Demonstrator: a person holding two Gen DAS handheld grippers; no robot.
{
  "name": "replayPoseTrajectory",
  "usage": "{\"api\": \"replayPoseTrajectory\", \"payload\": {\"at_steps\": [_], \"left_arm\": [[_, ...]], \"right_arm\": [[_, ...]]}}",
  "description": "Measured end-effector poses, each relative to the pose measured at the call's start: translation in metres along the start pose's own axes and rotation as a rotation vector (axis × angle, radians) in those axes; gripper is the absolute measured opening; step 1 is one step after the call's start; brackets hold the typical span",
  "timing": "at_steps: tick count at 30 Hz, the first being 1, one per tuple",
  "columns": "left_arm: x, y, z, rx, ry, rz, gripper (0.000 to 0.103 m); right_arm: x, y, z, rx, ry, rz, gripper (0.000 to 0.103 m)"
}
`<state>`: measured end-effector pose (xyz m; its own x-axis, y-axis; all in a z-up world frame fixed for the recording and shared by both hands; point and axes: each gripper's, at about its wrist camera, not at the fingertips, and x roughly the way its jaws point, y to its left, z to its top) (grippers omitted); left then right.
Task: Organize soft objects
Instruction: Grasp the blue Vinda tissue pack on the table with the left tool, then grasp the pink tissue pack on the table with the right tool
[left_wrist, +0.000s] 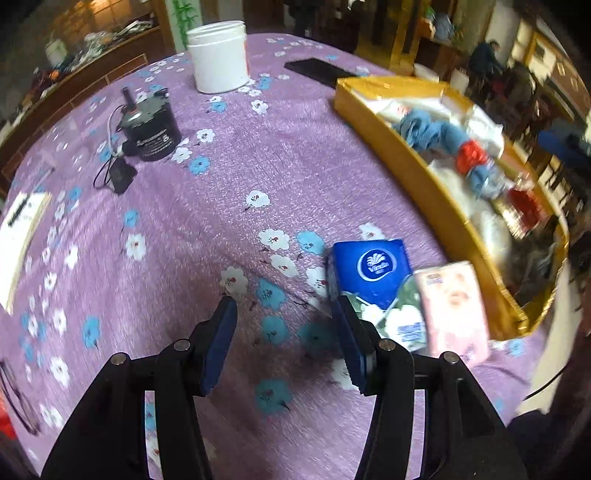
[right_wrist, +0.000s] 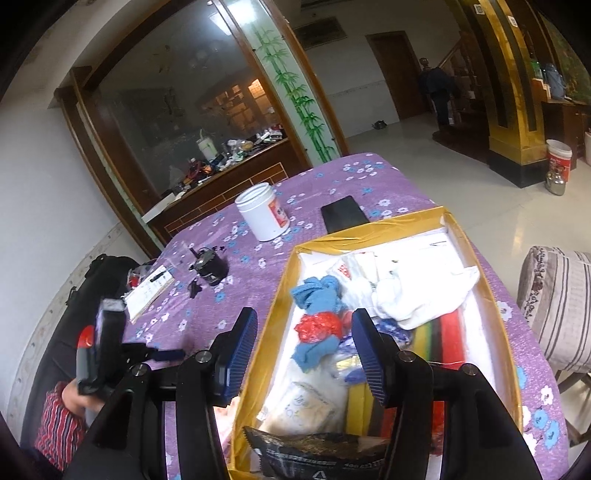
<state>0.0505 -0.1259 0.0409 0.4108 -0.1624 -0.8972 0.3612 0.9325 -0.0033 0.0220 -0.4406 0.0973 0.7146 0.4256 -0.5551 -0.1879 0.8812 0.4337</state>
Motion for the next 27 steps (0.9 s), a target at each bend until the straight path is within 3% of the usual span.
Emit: {"api": "replayPoseTrajectory", "payload": {"at_steps": [3, 6, 16, 21, 27], "left_arm": [[-0.002, -0.005, 0.005, -0.021, -0.001, -0.075, 0.052], [0.005, -0.020, 0.015, -0.026, 0.015, -0.105, 0.052], [0.030, -0.042, 0.034, -0.008, 0.031, -0.057, 0.057], [0.029, -0.032, 0.026, -0.029, 0.034, -0.091, 0.062], [0.028, -0.037, 0.014, 0.044, 0.051, -0.045, 0.062]], "right_arm": [[0.000, 0.007, -0.001, -0.009, -0.003, 0.016, 0.056], [-0.002, 0.012, -0.003, -0.020, -0.007, 0.022, 0.056], [-0.011, 0.021, -0.011, -0.032, -0.010, 0.027, 0.058], [-0.012, 0.033, -0.015, -0.059, -0.003, 0.044, 0.061], [-0.005, 0.045, -0.021, -0.077, 0.023, 0.065, 0.062]]}}
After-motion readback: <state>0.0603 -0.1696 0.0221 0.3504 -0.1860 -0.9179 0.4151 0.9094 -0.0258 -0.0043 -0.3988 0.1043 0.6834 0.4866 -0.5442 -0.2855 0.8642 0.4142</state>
